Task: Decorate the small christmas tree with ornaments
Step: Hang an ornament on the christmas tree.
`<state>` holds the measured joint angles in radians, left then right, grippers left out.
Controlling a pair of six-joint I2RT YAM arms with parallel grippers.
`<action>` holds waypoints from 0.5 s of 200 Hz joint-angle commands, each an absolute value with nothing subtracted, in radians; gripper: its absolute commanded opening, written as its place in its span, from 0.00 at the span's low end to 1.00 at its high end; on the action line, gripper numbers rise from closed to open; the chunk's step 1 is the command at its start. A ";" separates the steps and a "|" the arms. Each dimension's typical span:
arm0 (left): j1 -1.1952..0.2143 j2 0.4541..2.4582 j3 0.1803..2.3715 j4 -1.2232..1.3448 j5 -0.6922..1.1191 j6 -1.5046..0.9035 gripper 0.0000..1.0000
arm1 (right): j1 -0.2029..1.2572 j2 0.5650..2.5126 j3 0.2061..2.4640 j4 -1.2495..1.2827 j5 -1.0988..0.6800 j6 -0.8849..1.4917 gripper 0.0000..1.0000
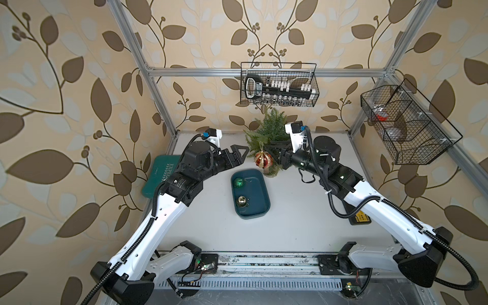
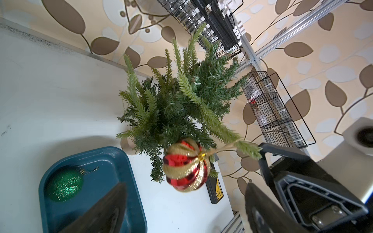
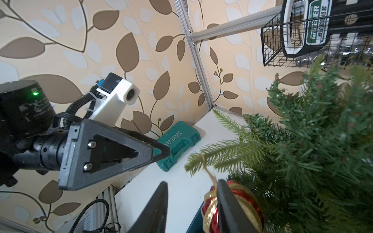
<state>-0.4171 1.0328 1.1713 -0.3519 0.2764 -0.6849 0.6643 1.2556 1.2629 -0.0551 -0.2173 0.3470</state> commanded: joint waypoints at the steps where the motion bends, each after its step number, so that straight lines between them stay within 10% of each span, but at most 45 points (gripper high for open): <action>1: -0.405 0.994 1.149 -0.376 0.250 -0.662 0.91 | 0.670 1.213 1.262 -0.119 -0.239 0.335 0.40; 100: -0.412 0.982 0.933 -0.463 0.303 -0.688 0.74 | 0.670 0.868 0.988 -0.350 -0.186 0.346 0.49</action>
<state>-0.4171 0.9726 0.9878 -0.4557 0.2771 -0.6666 0.6659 0.9417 1.0870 -0.2493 -0.2176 0.3363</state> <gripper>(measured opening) 0.754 0.480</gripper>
